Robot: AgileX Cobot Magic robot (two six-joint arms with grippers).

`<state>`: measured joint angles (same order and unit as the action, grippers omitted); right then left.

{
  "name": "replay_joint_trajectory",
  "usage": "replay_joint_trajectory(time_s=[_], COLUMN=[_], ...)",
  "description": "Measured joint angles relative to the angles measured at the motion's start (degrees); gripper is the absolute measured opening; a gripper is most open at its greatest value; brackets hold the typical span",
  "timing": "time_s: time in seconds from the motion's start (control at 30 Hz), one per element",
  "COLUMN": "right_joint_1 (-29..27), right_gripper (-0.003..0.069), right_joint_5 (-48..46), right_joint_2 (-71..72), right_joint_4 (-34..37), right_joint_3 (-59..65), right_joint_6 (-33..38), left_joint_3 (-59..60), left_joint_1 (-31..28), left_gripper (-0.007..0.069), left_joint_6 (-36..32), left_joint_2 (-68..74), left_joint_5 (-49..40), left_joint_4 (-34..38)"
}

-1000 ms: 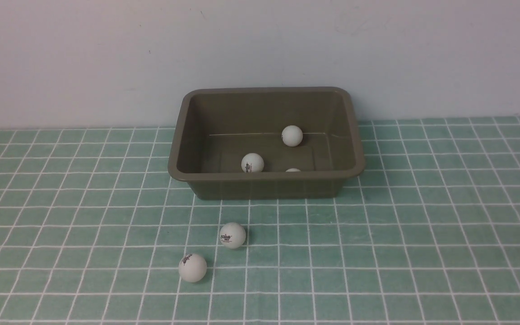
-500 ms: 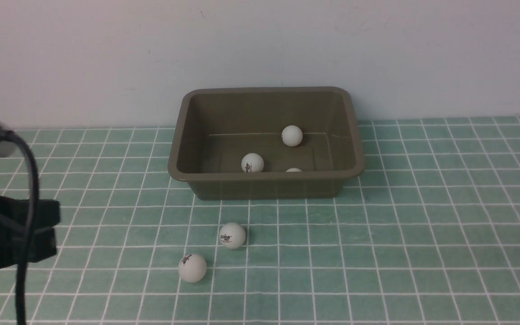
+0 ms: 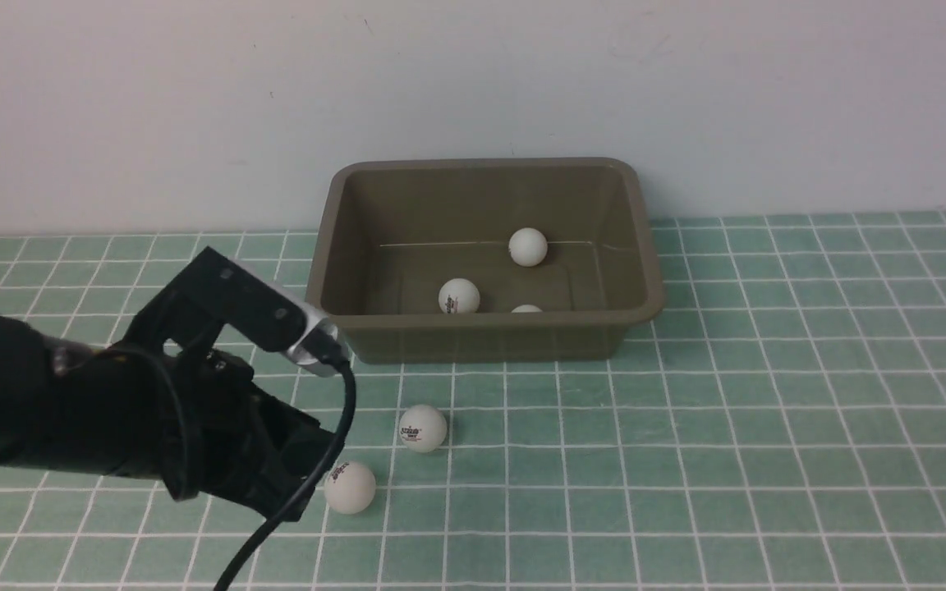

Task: Put the table tennis balls in the box on the green coffee tablecloth.
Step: 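Reach for and grasp a ping pong ball on the table beside the basket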

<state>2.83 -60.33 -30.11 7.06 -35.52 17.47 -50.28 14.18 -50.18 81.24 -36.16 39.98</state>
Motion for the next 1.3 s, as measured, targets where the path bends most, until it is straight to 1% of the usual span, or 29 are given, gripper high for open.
replay_joint_trajectory(time_s=[0.07,0.13,0.23,0.37,0.47,0.97,1.17,1.3], right_joint_1=[0.0,0.0,0.0,0.0,0.0,0.0,0.0,0.0], right_gripper=[-0.0018,-0.0018,-0.0018,-0.0018,-0.0018,-0.0018,-0.0018,-0.0018], right_joint_5=[-0.04,-0.04,-0.04,-0.04,-0.04,0.05,0.08,0.12], right_joint_2=[0.0,0.0,0.0,0.0,0.0,0.0,0.0,0.0], right_joint_4=[0.0,0.0,0.0,0.2,0.41,1.94,2.11,2.16], right_joint_3=[0.0,0.0,0.0,0.0,0.0,0.0,0.0,0.0], right_joint_6=[0.07,0.07,0.07,0.07,0.07,0.07,0.07,0.07], left_joint_3=[-1.01,-2.7,-4.16,-5.26,-5.62,-5.81,-5.94,-6.07], left_joint_1=[0.0,0.0,0.0,0.0,0.0,0.0,0.09,0.69], left_gripper=[0.05,0.0525,0.0533,0.0534,0.0534,0.0534,0.0534,0.0534], left_joint_6=[1.84,5.18,9.57,13.77,15.33,15.32,12.7,12.11], left_joint_2=[1.26,3.41,5.68,7.94,9.56,15.3,17.3,18.34], left_joint_5=[-0.42,-1.51,-3.05,-4.85,-5.41,-5.41,-3.15,-2.15], left_joint_4=[-1.16,-3.97,-7.73,-11.02,-12.21,-11.68,-8.63,-8.41])
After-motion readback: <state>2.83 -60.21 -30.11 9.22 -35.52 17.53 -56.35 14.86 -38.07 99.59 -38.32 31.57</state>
